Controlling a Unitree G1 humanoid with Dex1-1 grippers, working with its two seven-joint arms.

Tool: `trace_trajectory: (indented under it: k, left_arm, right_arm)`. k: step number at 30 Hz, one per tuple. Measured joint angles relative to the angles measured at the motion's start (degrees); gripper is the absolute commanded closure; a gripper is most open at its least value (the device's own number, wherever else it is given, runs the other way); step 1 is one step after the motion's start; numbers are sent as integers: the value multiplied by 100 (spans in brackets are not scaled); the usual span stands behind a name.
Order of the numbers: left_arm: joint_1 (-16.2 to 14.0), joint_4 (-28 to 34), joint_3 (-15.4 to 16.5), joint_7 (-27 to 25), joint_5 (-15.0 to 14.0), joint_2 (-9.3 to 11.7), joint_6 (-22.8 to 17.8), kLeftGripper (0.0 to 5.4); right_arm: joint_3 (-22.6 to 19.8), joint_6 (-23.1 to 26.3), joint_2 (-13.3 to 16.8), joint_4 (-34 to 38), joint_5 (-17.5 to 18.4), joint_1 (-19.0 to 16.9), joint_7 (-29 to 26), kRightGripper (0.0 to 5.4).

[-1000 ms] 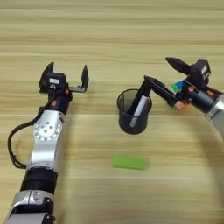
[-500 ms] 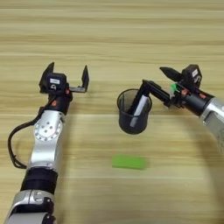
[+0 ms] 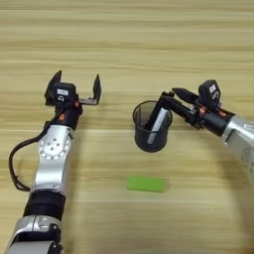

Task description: Move the objects on the table

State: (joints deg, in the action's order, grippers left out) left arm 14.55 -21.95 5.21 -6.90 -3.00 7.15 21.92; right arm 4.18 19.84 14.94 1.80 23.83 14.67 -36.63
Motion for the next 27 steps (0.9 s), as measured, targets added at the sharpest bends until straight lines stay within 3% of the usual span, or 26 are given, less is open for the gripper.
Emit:
trace_trajectory:
  k: [11,27]
  left_arm:
    - [0,0,1,0,28,-1,42,0]
    - [0,-2,3,0,29,-1,94,0]
  right_arm:
    - [19,67,-13,13,2,0,-10,469]
    - [0,131,-7,380,31,-8,-7,472]
